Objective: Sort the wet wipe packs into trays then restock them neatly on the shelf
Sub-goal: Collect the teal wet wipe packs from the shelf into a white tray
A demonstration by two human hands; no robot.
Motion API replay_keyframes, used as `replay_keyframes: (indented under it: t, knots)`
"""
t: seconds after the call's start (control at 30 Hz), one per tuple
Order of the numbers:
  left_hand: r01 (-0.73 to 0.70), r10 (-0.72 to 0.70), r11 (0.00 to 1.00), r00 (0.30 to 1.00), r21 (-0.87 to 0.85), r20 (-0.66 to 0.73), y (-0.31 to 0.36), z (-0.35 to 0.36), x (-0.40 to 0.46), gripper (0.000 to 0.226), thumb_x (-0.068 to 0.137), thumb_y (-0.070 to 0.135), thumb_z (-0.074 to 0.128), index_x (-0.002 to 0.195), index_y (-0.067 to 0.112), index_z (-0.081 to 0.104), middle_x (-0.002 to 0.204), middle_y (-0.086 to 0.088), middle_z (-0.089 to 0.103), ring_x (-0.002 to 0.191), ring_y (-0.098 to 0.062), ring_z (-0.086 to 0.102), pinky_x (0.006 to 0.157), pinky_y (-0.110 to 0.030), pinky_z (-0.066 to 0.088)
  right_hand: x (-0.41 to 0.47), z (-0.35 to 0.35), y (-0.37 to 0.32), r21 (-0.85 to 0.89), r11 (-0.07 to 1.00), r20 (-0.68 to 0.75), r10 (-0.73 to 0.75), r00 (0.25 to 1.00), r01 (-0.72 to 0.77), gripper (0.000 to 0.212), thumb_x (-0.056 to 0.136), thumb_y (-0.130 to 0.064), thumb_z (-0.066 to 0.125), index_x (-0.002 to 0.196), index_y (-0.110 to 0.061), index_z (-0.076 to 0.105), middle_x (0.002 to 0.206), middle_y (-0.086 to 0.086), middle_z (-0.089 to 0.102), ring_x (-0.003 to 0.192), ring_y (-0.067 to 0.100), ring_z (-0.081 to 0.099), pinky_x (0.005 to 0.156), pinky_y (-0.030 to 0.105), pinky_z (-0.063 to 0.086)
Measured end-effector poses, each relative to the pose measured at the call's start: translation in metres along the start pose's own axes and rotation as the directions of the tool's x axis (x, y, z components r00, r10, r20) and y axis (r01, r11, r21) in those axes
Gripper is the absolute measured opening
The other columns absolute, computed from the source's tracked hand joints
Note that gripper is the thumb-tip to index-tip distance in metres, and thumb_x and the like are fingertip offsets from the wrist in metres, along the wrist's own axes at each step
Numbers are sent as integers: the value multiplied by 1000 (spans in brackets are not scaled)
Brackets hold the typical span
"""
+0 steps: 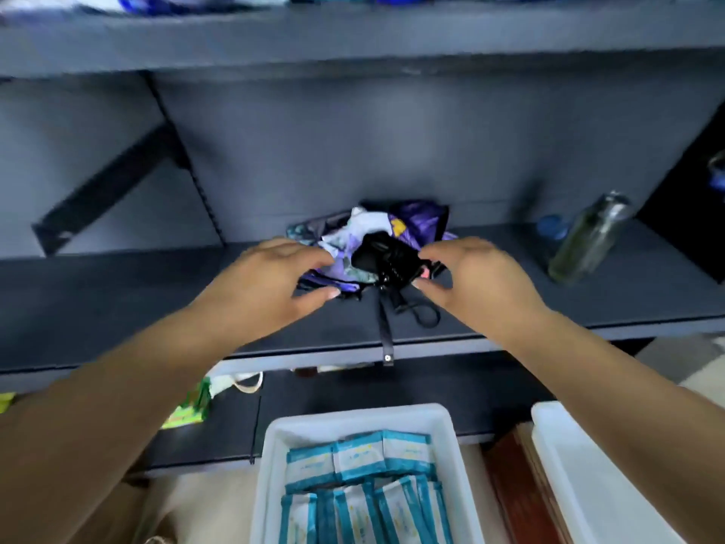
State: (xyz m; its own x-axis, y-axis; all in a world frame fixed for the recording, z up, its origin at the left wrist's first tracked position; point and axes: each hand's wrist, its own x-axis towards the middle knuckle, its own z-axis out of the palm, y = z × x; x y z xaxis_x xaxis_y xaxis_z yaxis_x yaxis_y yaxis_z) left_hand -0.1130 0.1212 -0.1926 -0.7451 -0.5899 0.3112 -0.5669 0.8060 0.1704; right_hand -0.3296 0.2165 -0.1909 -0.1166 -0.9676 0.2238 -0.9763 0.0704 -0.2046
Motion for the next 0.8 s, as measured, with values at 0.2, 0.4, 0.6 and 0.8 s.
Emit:
replay_keyframes:
  t: [0.2,0.4,0.6,0.8]
  knots:
    - [-1,26,995,971,101,-239,19,-115,28,55,76,54,51,105,8,66,99,-8,69,94,-26,63,85,-25,38,28,-112,-35,-35,990,-362,-137,922,134,35,85,-34,63,112,-12,65,106,8,68,105,31,57,83,34,46]
    - [-21,35,999,931,40,-363,15,-170,62,45,83,45,61,110,9,65,110,-8,66,104,-24,59,89,-19,32,47,-173,-52,-91,994,-392,-93,915,63,35,87,-35,60,116,-14,62,114,5,64,113,25,51,92,34,40]
    - [117,-114,993,969,1,-221,-3,-162,99,50,89,44,52,130,17,51,135,-4,52,124,-20,46,99,-24,32,81,-185,-53,-42,999,-347,-30,938,17,31,88,-37,59,110,-16,62,109,2,65,106,21,54,88,33,44]
    - [295,-289,955,938,5,-192,-27,-148,129,55,91,48,44,135,15,45,139,-6,48,127,-21,43,101,-26,31,151,-168,-39,114,991,-203,-46,978,70,28,88,-40,58,106,-19,63,107,1,65,103,20,57,87,29,44]
